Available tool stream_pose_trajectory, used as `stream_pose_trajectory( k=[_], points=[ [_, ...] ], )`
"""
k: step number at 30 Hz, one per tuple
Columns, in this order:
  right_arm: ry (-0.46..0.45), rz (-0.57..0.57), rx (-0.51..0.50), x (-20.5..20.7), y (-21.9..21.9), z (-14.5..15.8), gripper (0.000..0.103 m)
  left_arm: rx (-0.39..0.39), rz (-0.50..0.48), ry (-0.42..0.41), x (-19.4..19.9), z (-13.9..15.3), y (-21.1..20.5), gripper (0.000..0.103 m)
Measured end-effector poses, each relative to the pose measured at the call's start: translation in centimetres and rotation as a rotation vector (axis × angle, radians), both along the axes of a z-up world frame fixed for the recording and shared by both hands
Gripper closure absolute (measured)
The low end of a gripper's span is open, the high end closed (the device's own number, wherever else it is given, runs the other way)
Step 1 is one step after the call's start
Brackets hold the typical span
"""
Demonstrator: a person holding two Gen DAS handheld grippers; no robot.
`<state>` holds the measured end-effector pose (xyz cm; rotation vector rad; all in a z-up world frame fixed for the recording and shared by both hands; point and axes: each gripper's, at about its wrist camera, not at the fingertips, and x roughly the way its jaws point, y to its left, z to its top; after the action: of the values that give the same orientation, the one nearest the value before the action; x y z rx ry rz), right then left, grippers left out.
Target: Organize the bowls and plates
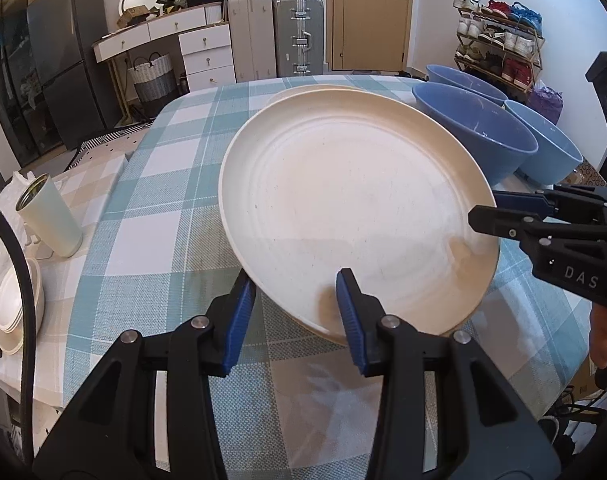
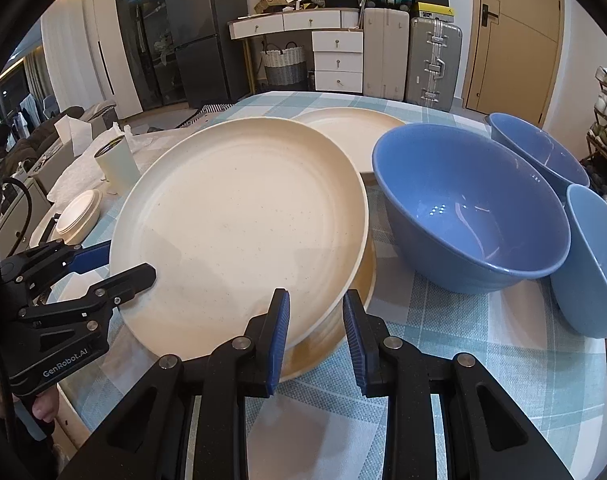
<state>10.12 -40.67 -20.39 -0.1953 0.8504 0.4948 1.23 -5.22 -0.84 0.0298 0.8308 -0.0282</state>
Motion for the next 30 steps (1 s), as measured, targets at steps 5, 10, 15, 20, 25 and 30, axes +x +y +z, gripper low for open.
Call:
stream_pose_trajectory(
  k=[5,10,15,20,25,30],
  points=[
    [0.004,-0.010,-0.012,-0.2,-0.1,-0.5,0.075,0.007,-0.013,0.014,0.3,-0.7,-0.3,0.065],
    [0.014,-0.013,-0.031,-0.2,0.0,-1.0,0.075,0.012,-0.020,0.026,0.3,-1.1,-0.4,0.065],
    [0.013,-0.016,-0.050,-0.2,0.1,-1.4,0.075,0.019,-0.023,0.031,0.4,-1.5,-0.5,0.064],
    [0.010,-0.021,-0.067,-0.1,0.2,-1.7,0.073,0.041,-0.024,0.026,0.6,-1.8,-0.7,0.064],
    [-0.001,-0.021,-0.086,-0.2,0.6,-1.9,0.069,0.044,-0.027,0.025,0.6,-2.0,-0.8,0.062],
    [-0.002,0.000,-0.076,-0.3,0.9,-1.8,0.068,0.044,-0.040,0.023,0.5,-2.0,-1.2,0.056]
  ],
)
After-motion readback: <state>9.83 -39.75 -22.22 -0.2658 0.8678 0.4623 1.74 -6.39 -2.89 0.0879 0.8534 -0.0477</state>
